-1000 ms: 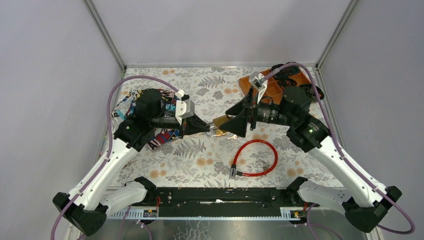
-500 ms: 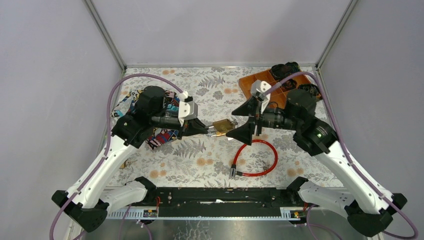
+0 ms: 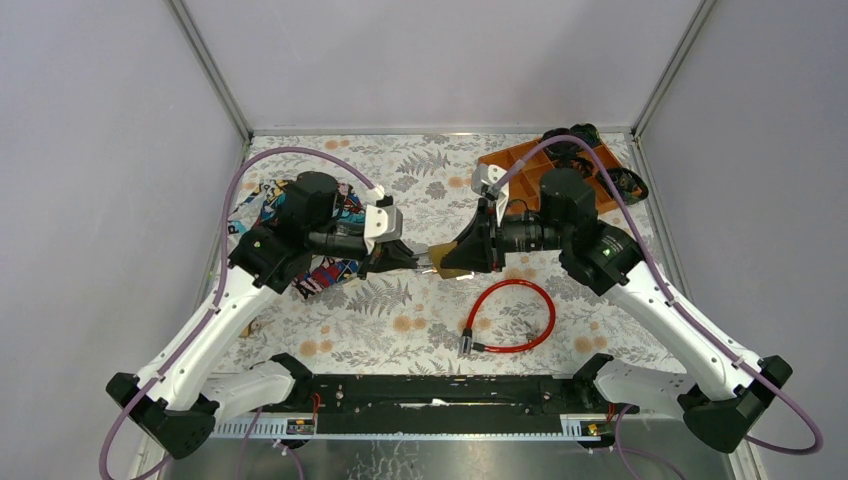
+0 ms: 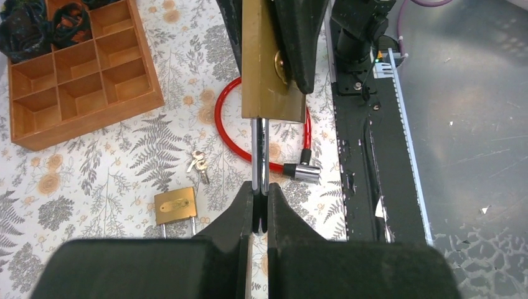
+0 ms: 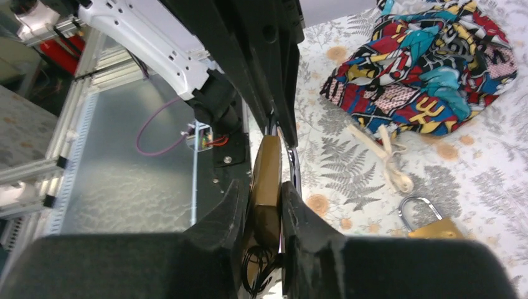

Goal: Lock with the key
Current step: Lock the lock.

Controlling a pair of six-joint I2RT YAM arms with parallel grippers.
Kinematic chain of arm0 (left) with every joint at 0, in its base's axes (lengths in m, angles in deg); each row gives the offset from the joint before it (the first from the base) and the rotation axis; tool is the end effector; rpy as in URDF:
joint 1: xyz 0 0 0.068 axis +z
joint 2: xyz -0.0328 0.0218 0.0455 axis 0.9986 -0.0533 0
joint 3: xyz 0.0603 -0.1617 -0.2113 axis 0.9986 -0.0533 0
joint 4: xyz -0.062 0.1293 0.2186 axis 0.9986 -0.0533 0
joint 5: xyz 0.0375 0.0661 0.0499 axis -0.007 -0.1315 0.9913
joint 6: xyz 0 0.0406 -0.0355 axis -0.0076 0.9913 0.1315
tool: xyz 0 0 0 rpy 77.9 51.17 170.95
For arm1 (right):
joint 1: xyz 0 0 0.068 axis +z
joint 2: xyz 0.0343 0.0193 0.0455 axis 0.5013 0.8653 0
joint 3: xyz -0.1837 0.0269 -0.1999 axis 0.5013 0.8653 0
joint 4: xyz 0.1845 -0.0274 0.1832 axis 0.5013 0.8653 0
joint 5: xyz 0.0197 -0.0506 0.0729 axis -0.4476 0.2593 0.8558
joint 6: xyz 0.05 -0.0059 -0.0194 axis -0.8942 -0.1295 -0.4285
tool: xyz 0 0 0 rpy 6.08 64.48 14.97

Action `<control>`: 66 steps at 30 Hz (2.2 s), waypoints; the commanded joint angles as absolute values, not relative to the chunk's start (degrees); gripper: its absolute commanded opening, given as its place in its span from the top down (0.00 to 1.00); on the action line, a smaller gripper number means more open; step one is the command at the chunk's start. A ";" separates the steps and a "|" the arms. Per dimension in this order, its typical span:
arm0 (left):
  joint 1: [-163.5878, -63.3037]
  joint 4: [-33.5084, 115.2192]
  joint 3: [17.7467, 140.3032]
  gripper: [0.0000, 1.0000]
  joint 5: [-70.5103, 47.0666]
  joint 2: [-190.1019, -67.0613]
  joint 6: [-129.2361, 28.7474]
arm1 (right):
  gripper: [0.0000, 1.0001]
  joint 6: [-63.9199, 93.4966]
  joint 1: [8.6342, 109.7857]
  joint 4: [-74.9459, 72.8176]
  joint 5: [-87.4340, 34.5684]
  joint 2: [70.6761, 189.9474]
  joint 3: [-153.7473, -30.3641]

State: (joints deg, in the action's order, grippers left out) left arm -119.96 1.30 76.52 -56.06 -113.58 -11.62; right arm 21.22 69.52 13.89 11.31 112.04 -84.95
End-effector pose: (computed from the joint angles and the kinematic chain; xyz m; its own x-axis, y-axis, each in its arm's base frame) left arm 0.1574 -0.1360 0.3965 0.0645 0.2873 -0.9557 0.9978 -0.0033 0.0664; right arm 0.1653 0.1687 0.4155 -0.1385 -0.1078 -0.9845 -0.9869 0.0976 0.1281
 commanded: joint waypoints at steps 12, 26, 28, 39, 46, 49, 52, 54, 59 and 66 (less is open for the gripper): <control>-121.07 30.22 69.87 0.29 -54.97 -105.56 -42.49 | 1.00 0.95 61.98 -8.77 8.73 103.26 -83.38; -121.05 50.42 64.79 0.19 -48.60 -105.13 -58.42 | 1.00 -11.71 60.04 -23.52 13.61 102.12 -82.27; -121.05 52.57 64.96 0.20 -48.42 -105.81 -60.57 | 1.00 -12.96 60.05 -24.62 14.23 102.38 -82.36; -121.09 59.21 66.15 0.69 -53.64 -108.55 -61.18 | 1.00 -12.06 60.05 -23.39 14.44 102.34 -82.96; -121.31 62.35 66.40 1.00 -56.92 -109.00 -63.67 | 1.00 -9.66 60.04 -20.38 14.12 102.34 -83.34; -121.31 64.83 66.42 1.00 -57.56 -108.37 -64.84 | 1.00 -5.51 60.05 -15.16 16.88 102.78 -84.37; -121.31 65.79 67.31 1.00 -55.68 -107.77 -64.79 | 0.60 0.62 60.05 -5.08 16.00 103.13 -86.29; -121.31 65.82 67.83 1.00 -55.07 -107.53 -64.58 | 0.43 3.09 60.05 -2.73 14.93 102.36 -85.83; -121.31 63.85 67.94 1.00 -55.39 -107.49 -62.69 | 0.35 3.08 60.05 -3.62 15.65 101.98 -84.85; -121.31 60.75 68.96 1.00 -55.07 -107.87 -59.65 | 0.35 4.92 60.04 -2.79 15.96 102.33 -85.14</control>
State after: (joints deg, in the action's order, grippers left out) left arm -121.05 56.49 65.22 -56.12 -109.10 -62.06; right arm 2.99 60.13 -1.87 16.01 102.75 -83.77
